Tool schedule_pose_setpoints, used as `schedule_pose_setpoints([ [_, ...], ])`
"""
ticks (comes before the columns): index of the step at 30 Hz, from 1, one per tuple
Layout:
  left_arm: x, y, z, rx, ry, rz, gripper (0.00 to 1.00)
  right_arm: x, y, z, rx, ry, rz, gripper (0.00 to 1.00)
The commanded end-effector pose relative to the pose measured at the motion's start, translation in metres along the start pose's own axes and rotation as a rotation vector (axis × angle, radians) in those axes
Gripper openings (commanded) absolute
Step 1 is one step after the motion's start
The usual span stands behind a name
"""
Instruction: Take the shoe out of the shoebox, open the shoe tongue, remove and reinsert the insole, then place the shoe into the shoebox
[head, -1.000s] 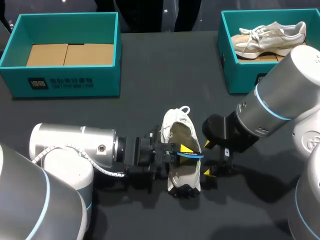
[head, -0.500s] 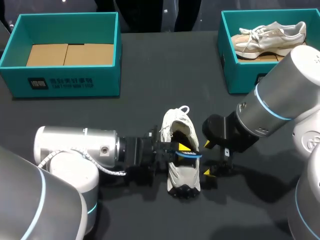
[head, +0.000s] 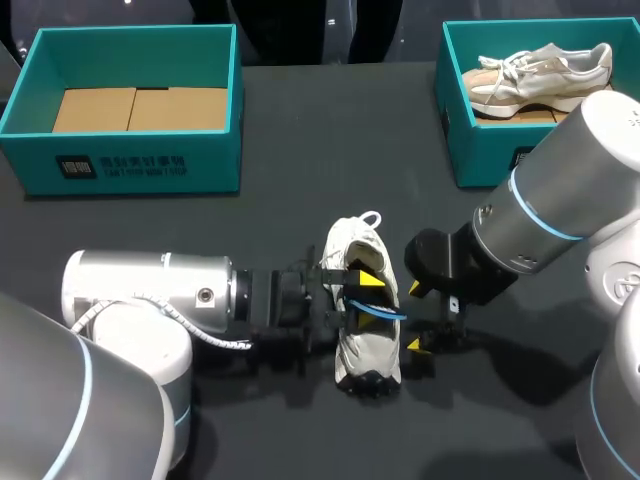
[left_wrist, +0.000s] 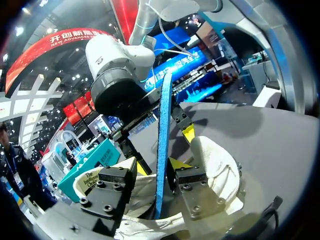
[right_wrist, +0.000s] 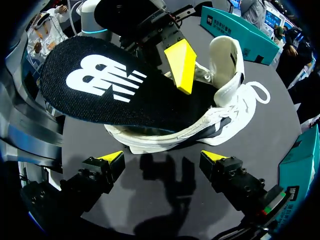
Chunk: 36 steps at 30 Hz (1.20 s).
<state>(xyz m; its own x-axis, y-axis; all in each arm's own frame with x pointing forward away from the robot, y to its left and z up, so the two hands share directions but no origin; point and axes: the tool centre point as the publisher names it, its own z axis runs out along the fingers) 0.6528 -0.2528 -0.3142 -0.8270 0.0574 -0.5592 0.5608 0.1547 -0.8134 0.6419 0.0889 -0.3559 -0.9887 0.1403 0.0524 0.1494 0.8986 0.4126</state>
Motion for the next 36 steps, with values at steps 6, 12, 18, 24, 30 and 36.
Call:
schedule_pose_setpoints([
  [6, 0.007, -0.018, -0.003, 0.014, 0.032, 0.017, 0.33, 0.001, -0.001, 0.001, -0.001, -0.002, -0.001, 1.0],
  [12, 0.011, -0.012, 0.003, -0.01, 0.043, 0.061, 0.0, 0.001, -0.001, 0.001, -0.001, -0.002, -0.001, 1.0],
  [18, 0.012, 0.006, 0.007, -0.053, 0.035, 0.107, 0.0, 0.001, -0.001, 0.001, -0.001, -0.002, -0.001, 1.0],
  [24, 0.005, 0.028, 0.009, -0.098, 0.023, 0.111, 0.0, 0.001, -0.001, 0.001, -0.001, -0.002, -0.001, 1.0],
  [30, 0.003, 0.026, 0.003, -0.104, 0.025, 0.09, 0.0, 0.001, -0.001, 0.001, -0.001, -0.002, -0.001, 1.0],
  [36, 0.004, 0.004, -0.006, -0.057, 0.021, 0.06, 0.36, 0.001, -0.001, 0.001, -0.001, -0.002, -0.001, 1.0],
])
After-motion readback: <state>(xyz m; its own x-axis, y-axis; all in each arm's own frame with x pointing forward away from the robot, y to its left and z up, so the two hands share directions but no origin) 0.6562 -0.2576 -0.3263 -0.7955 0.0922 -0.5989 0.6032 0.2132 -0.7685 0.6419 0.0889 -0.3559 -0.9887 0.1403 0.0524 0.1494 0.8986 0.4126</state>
